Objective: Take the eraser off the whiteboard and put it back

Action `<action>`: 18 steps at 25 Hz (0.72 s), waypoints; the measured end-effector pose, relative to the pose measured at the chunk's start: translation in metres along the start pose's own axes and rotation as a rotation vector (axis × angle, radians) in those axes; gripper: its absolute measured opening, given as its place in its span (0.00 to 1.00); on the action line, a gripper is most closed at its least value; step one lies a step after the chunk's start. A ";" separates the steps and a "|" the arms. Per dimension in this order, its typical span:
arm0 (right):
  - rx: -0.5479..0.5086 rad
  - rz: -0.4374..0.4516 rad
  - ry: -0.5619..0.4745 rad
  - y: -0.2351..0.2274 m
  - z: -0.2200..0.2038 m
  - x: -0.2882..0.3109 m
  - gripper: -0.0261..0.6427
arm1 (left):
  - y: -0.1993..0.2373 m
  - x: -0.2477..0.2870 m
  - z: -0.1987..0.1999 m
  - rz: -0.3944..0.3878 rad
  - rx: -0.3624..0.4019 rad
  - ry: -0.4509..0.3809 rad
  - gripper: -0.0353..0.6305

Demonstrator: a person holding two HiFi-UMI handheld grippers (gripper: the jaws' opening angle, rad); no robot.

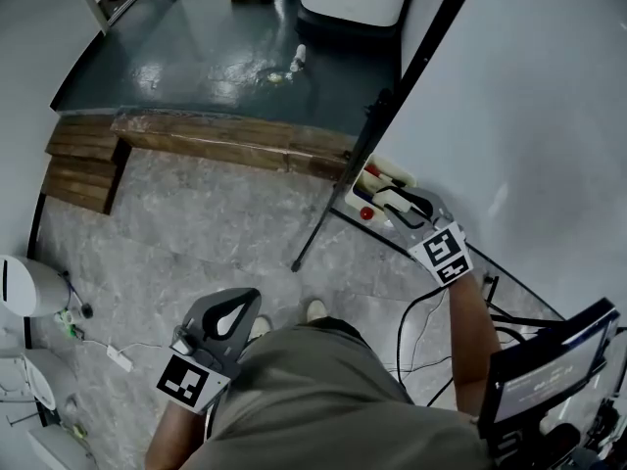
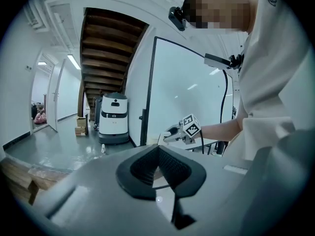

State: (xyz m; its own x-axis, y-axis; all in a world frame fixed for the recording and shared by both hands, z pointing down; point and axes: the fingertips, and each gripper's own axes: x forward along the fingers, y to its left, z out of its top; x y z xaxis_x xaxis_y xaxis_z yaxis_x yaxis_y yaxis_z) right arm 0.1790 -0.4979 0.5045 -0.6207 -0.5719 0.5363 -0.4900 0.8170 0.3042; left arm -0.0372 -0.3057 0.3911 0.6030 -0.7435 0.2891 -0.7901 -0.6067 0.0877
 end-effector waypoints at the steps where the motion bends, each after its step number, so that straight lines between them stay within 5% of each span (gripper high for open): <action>1: -0.002 0.006 0.003 0.002 -0.001 0.002 0.28 | 0.000 0.001 0.001 0.001 -0.001 0.003 0.06; 18: -0.027 0.007 0.029 0.019 -0.022 0.012 0.29 | 0.000 0.000 0.001 -0.002 0.013 0.007 0.06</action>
State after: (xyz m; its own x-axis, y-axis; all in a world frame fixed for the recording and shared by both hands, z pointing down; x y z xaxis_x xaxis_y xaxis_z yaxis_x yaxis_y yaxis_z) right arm 0.1760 -0.4877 0.5333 -0.6060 -0.5642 0.5607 -0.4691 0.8228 0.3210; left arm -0.0370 -0.3056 0.3902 0.6041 -0.7402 0.2952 -0.7872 -0.6120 0.0764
